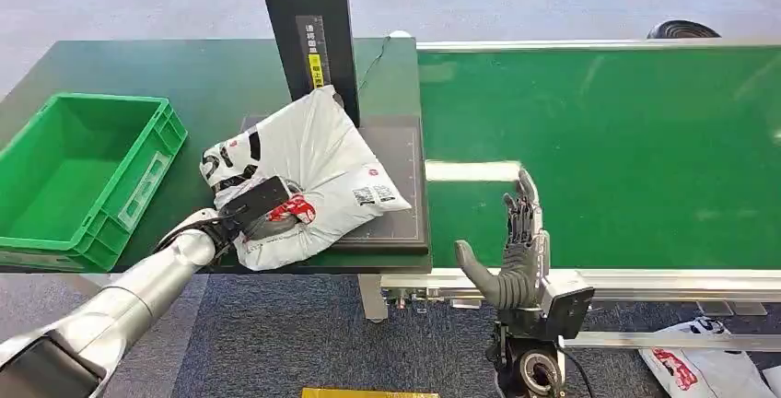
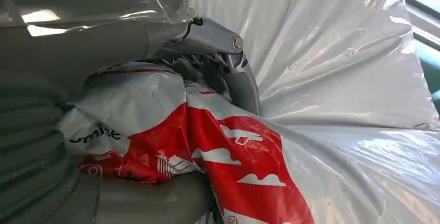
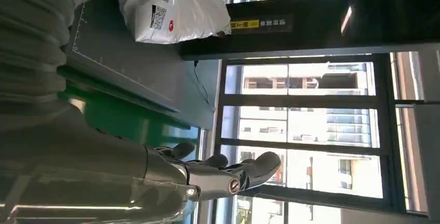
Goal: Moved the parcel from conveyor to table for the left to box.
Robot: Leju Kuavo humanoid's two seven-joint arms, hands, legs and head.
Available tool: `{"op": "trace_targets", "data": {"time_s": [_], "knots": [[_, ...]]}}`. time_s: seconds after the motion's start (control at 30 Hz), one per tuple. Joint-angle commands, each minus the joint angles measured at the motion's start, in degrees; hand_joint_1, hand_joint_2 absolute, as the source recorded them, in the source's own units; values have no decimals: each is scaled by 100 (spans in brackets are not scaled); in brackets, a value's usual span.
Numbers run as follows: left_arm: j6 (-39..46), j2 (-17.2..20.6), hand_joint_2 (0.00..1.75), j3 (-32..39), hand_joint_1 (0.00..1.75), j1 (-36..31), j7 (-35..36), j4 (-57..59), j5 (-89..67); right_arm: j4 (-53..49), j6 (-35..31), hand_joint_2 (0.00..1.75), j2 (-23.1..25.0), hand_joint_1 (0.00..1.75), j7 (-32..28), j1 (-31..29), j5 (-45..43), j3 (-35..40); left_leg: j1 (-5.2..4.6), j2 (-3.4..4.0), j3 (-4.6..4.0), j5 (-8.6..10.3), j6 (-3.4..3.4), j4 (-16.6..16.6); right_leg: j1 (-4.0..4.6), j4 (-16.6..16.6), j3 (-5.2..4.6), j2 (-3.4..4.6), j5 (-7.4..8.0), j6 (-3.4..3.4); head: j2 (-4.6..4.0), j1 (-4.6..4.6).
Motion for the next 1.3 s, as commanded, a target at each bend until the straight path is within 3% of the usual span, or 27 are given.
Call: {"op": "trace_targets", "data": {"time_s": [0.03, 0.1, 0.2, 0.4, 0.87, 1.1, 1.2, 1.23, 1.27, 1.3], "knots": [[493, 151, 175, 1164, 175, 175, -125, -16, -81, 194, -102, 175, -129, 0, -56, 208, -60, 115, 10, 4, -62, 17, -1, 17, 12, 6, -58, 0, 22, -11, 0, 0], [693, 194, 175, 1646, 175, 33, -343, -359, -82, 173, -132, 175, -113, 0, -91, 251, -66, 128, 8, 9, -102, 39, 0, 5, 11, -7, -100, 1, 45, -17, 0, 0], [752, 265, 175, 2228, 175, -90, -343, -871, -279, 136, -172, 175, -55, 0, -91, 227, -62, 107, 11, 4, -57, 40, -12, 16, 15, 4, -66, -4, 37, -22, 0, 0], [705, 218, 175, 2673, 175, -711, -137, -1184, -568, 68, -159, 175, 13, 0, -29, 115, -43, 46, 7, -10, -124, 77, 0, 18, 14, 4, -163, -19, 59, -22, 0, -2], [692, 504, 175, 2950, 175, -1054, 181, -1612, -851, -20, -104, 175, 106, 0, 14, 230, -10, -4, 4, 6, -156, 75, -3, 20, 10, 8, -201, 1, 67, -18, 0, -4], [93, 530, 175, 2747, 175, -1112, 496, -1530, -1112, -284, -86, 175, 121, 0, 33, 459, 73, -46, 2, 4, -150, 75, -1, 11, 9, 1, -197, -4, 64, -20, 0, 0], [-850, 545, 175, 2414, 175, -1368, 603, -1321, -1167, -290, -10, 175, 119, 0, 50, 452, 102, -58, 5, -9, -162, 75, -2, 20, 10, 7, -201, -13, 61, -12, -2, -2], [-1129, 631, 175, 2267, 61, -1498, 564, -1315, -1233, -256, 24, 175, 109, 0, 54, 421, 103, -53, 4, -5, -161, 74, -1, 21, 10, 8, -204, -10, 62, -16, 0, -2], [-1529, 745, 175, 1975, 0, -1770, 583, -1271, -1403, -200, 58, 175, 104, 0, 53, 372, 107, -58, 4, -4, -166, 75, -1, 23, 10, 10, -210, -9, 63, -18, 0, -2], [-1601, 759, 175, 1980, 0, -1853, 614, -1260, -1382, -178, 61, 175, 107, 0, 52, 354, 107, -65, 7, -2, -175, 74, -3, 26, 11, 12, -217, -5, 64, -13, 0, 0]]}}
